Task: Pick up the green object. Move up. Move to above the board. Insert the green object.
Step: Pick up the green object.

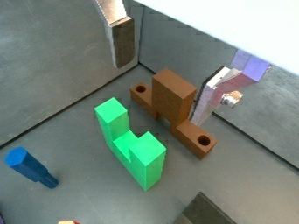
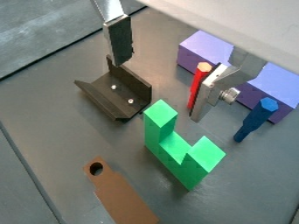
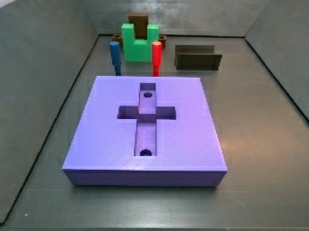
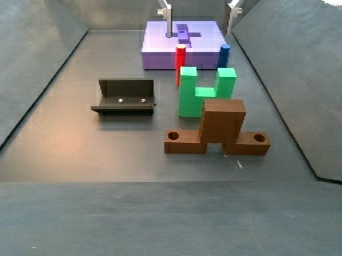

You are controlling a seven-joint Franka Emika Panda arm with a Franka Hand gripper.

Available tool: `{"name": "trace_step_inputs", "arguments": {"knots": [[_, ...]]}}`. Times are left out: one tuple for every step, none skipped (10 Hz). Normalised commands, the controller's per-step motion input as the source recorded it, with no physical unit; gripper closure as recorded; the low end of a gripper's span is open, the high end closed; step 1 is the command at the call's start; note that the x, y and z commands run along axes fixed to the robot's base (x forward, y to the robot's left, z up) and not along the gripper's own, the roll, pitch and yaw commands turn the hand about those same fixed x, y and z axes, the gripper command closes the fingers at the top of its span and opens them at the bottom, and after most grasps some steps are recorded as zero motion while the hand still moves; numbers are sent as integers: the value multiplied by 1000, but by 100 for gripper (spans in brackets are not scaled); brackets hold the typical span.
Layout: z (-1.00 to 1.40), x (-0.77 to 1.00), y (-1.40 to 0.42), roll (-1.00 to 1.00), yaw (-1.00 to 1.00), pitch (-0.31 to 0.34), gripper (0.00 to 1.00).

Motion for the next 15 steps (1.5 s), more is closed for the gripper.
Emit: {"name": "trace_step_inputs", "arguments": {"knots": [[0,0,-29,0,0,0,0],[0,23,-166,11,0,0,0],[-209,600,-351,0,-234,119,0],[-337,620,-349,-11,-309,91,0],[-494,589,-203,-79,-334,67,0],[-594,369,-14,-129,-309,0,0],[-620,234,0,-131,-194,0,0],[-589,17,109,-101,-11,0,0],[-311,0,0,-47,0,0,0],[-163,-54,-51,-6,0,0,0],[-149,-17,-66,0,0,1,0],[-306,31,0,-53,0,7,0],[-214,23,0,-71,0,0,0],[-246,86,0,-84,0,26,0],[-263,0,6,-63,0,0,0]]}}
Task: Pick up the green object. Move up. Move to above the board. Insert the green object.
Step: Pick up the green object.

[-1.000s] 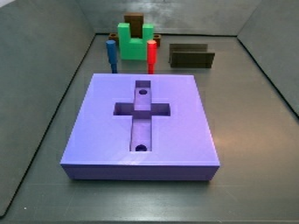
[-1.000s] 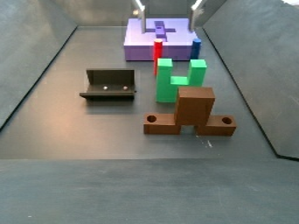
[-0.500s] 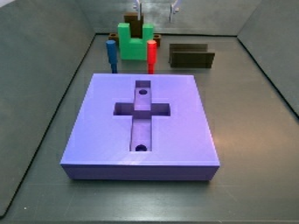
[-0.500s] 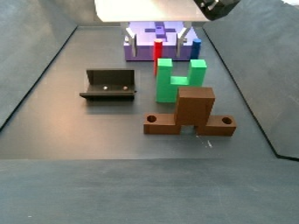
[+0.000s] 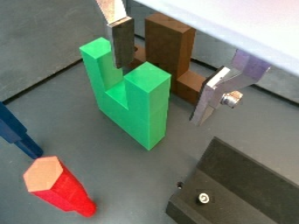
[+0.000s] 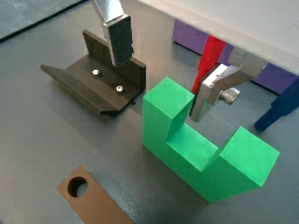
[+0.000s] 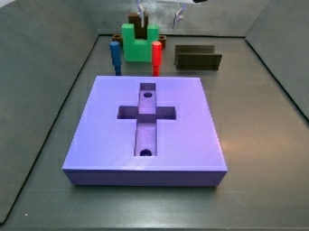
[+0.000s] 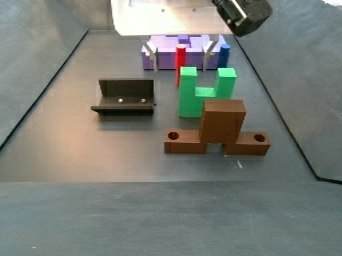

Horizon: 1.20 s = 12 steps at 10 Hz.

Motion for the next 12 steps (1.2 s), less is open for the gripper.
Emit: {"name": "trace_step_inputs", "arguments": {"knots": [[-263,6,26,-77,0,3,0],[-309,0,51,-83,0,0,0],[-286,0,66,-124,0,0,0],[-257,0,43,-89,0,0,0],[-229,0,23,-77,0,0,0],[-169,0,0,-43,0,0,0],[-74,0,0,0,0,0,0],[0,0,0,0,0,0,0],[0,0,0,0,0,0,100],[0,0,0,0,0,0,100],[0,0,0,0,0,0,100],[0,0,0,0,0,0,100]]}}
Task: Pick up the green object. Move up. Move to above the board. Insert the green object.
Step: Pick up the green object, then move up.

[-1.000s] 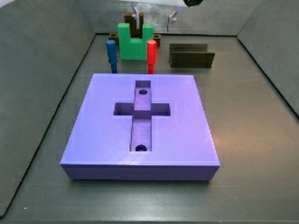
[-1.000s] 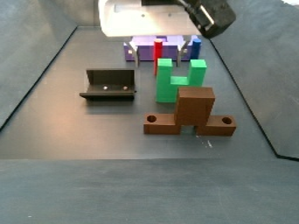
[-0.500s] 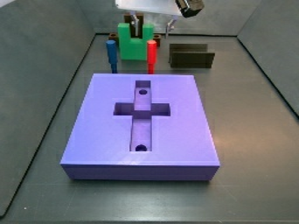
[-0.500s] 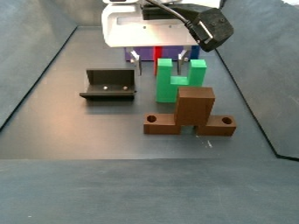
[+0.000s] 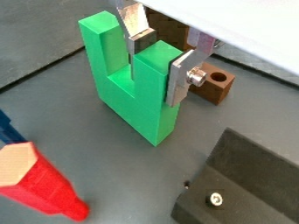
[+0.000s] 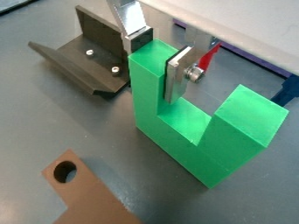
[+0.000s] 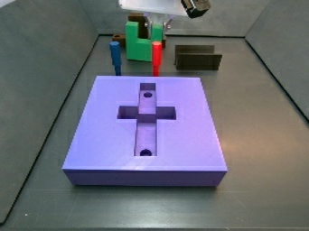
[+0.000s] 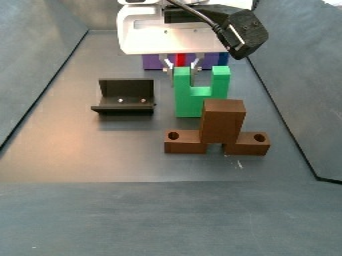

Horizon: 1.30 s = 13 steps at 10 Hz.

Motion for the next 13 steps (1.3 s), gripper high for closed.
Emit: {"name": "trace_step_inputs", "arguments": {"knots": [[0,0,0,0,0,0,100],[0,0,0,0,0,0,100],[0,0,0,0,0,0,100],[0,0,0,0,0,0,100],[0,0,0,0,0,0,100],[0,0,0,0,0,0,100],[0,0,0,0,0,0,100],[0,0,0,0,0,0,100],[0,0,0,0,0,0,100],[0,0,0,0,0,0,100],[0,0,0,0,0,0,100],[0,0,0,0,0,0,100],[833,0,0,0,0,0,100]]}}
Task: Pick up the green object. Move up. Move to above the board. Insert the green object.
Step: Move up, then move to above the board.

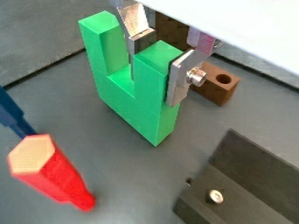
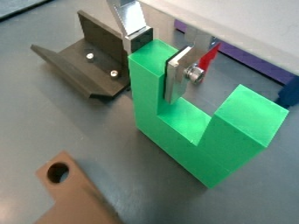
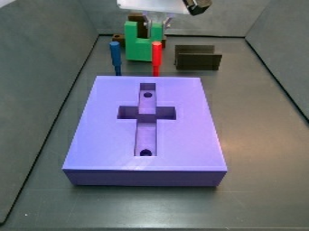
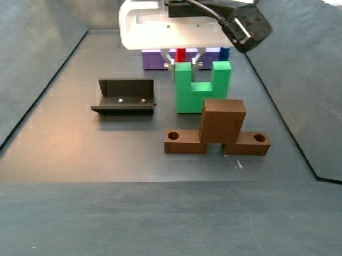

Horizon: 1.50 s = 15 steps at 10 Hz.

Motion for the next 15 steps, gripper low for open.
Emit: {"name": "trace_step_inputs", "arguments": {"knots": [[824,-42,63,-1,-23,38,100],[635,-87,47,-9,-28,60,100],[218,-33,20,-3,-18,27,100],[1400,0,0,0,0,0,100],[1400,-16,-9,-8,10,21,100],[1400,-36,-10,4,2,13,100],[1400,5,-3,17,2,11,100],[999,50,-4,7,2,68,100],[671,36,-3,8,-2,88,100],[305,35,-3,6,0,62,100],[194,25,-2,7,0,51,100],[214,-75,-1400,-9,28,77,100],[195,-76,-1400,23,30,64,100],[197,-80,-1400,42,22,31,100],[194,-80,-1400,-2,13,19,100]]}}
